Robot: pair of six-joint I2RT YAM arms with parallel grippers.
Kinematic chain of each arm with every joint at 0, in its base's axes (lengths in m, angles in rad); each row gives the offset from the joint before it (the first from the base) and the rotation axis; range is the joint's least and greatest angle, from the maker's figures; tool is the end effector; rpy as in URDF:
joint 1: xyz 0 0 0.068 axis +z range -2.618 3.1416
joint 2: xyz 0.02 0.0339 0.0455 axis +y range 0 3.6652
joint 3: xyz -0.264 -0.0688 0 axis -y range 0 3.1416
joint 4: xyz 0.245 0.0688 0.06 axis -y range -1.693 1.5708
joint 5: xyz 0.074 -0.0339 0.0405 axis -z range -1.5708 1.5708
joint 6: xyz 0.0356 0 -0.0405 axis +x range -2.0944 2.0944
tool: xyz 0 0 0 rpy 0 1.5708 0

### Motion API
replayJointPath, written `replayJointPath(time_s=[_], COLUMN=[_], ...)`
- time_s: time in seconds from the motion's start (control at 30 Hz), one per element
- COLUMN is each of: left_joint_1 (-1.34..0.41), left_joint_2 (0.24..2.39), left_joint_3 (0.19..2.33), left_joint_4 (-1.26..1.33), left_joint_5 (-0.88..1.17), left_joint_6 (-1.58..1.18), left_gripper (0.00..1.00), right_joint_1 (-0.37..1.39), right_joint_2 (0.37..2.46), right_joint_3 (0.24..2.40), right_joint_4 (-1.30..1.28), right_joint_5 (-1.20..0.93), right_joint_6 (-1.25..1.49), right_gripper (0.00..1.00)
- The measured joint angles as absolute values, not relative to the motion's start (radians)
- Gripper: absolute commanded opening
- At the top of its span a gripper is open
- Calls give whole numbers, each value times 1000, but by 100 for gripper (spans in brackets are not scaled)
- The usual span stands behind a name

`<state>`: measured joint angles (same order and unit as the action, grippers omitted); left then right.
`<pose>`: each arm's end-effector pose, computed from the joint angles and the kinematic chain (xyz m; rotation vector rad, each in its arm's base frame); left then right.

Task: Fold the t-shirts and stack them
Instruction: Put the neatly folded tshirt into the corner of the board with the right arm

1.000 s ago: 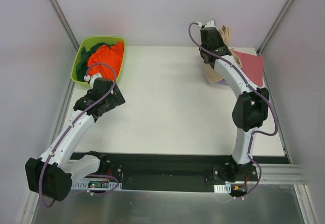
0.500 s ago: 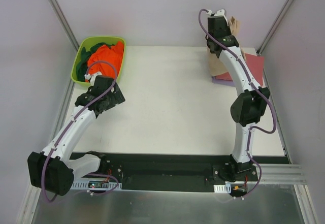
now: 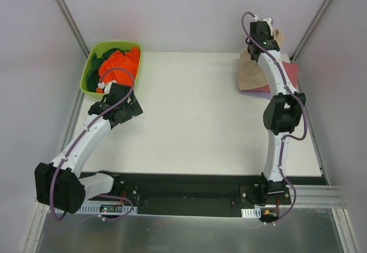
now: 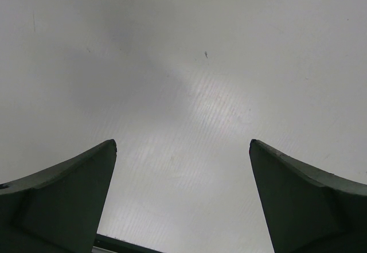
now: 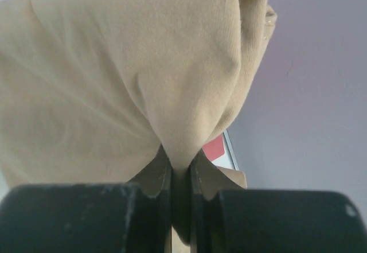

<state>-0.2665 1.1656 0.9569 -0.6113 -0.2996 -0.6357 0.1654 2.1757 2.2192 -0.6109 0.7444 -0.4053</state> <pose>0.2360 -0.0535 0.2851 -0.5667 2.2763 -0.0842 0.4940 0.0580 0.3474 -0.1566 2.1007 -0.9336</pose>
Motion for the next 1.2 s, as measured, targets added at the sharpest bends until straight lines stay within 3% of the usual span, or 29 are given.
replayJointPath(time_s=[0.8, 0.83, 1.0, 1.03, 1.2], left_joint_1=[-266, -266, -266, -266, -266], left_joint_2=[1176, 1176, 1158, 1153, 1122], left_joint_3=[961, 961, 952, 951, 951], left_joint_4=[-611, -611, -612, -611, -611], left_joint_5=[-296, -296, -296, -296, -294], left_joint_6=[-642, -643, -645, -645, -645], left_gripper=[99, 99, 99, 99, 99], right_joint_1=[-65, -73, -118, -126, -159], right_joint_2=[2259, 2265, 2292, 2296, 2306], right_joint_3=[2193, 2186, 2176, 2177, 2226], right_joint_4=[-618, -618, -614, -613, -619], right_joint_5=[539, 527, 476, 474, 482], right_joint_6=[-112, -103, -52, -49, -45], right_gripper=[1, 6, 85, 96, 96])
